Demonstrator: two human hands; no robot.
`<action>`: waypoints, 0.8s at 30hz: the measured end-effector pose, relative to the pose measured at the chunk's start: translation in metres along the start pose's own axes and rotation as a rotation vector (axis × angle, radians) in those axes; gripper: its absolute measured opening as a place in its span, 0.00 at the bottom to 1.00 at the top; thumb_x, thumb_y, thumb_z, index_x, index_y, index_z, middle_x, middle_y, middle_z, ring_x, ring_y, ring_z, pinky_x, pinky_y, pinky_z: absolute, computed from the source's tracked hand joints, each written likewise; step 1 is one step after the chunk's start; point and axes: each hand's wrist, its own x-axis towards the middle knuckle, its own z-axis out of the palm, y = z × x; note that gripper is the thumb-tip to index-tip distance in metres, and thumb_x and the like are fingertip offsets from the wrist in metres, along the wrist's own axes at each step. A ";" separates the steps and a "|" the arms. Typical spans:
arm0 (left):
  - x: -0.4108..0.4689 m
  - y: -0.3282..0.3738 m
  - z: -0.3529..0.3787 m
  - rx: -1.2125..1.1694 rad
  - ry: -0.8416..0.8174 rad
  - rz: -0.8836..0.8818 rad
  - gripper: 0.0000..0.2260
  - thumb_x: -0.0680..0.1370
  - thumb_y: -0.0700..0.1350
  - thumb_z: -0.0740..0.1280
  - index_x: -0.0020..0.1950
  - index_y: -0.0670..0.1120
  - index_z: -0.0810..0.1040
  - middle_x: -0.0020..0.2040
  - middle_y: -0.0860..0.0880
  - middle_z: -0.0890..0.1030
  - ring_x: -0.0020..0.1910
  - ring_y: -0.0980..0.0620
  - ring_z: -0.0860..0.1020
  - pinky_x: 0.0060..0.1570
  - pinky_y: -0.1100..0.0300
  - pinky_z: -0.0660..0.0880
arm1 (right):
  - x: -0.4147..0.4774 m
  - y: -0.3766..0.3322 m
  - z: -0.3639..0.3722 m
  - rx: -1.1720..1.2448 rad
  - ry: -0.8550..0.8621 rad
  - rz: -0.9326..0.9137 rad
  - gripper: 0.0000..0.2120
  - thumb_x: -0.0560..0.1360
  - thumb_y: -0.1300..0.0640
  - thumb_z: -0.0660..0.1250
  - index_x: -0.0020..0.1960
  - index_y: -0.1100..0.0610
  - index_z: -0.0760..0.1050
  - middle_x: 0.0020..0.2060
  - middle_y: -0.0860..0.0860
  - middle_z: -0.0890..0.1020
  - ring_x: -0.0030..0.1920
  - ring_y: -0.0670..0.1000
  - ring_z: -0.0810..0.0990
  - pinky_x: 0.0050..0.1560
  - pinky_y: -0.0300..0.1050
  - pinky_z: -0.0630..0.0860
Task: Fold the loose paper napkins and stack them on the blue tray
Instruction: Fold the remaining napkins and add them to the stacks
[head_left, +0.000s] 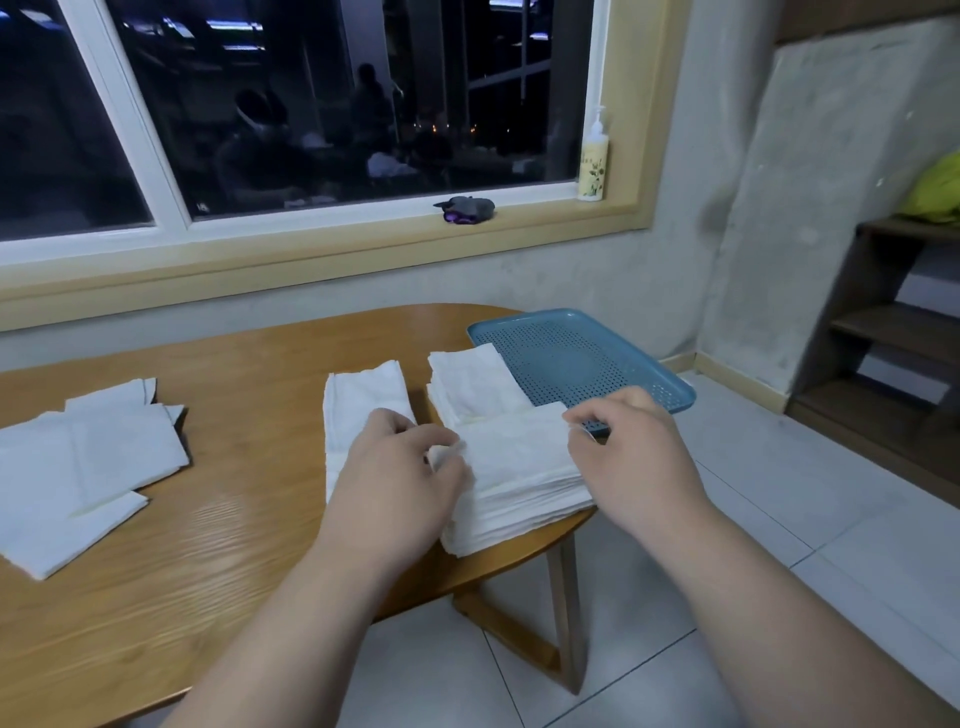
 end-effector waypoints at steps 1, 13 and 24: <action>-0.003 -0.003 -0.004 -0.001 0.023 0.002 0.09 0.77 0.53 0.67 0.56 0.59 0.81 0.52 0.59 0.68 0.51 0.60 0.73 0.50 0.62 0.68 | -0.005 -0.004 -0.001 -0.003 0.018 -0.030 0.08 0.75 0.55 0.66 0.51 0.46 0.81 0.50 0.44 0.74 0.56 0.49 0.73 0.60 0.47 0.72; -0.069 -0.091 -0.095 0.142 0.109 -0.121 0.11 0.76 0.59 0.65 0.55 0.60 0.80 0.51 0.60 0.69 0.47 0.58 0.76 0.49 0.59 0.72 | -0.071 -0.127 0.072 0.014 -0.258 -0.383 0.10 0.78 0.49 0.62 0.56 0.45 0.80 0.51 0.38 0.73 0.59 0.41 0.67 0.63 0.41 0.70; -0.127 -0.221 -0.201 0.194 0.306 -0.397 0.09 0.77 0.59 0.64 0.54 0.60 0.80 0.51 0.64 0.71 0.52 0.59 0.73 0.45 0.59 0.71 | -0.095 -0.252 0.197 0.019 -0.480 -0.578 0.12 0.79 0.50 0.59 0.58 0.46 0.79 0.53 0.40 0.74 0.60 0.44 0.68 0.61 0.41 0.69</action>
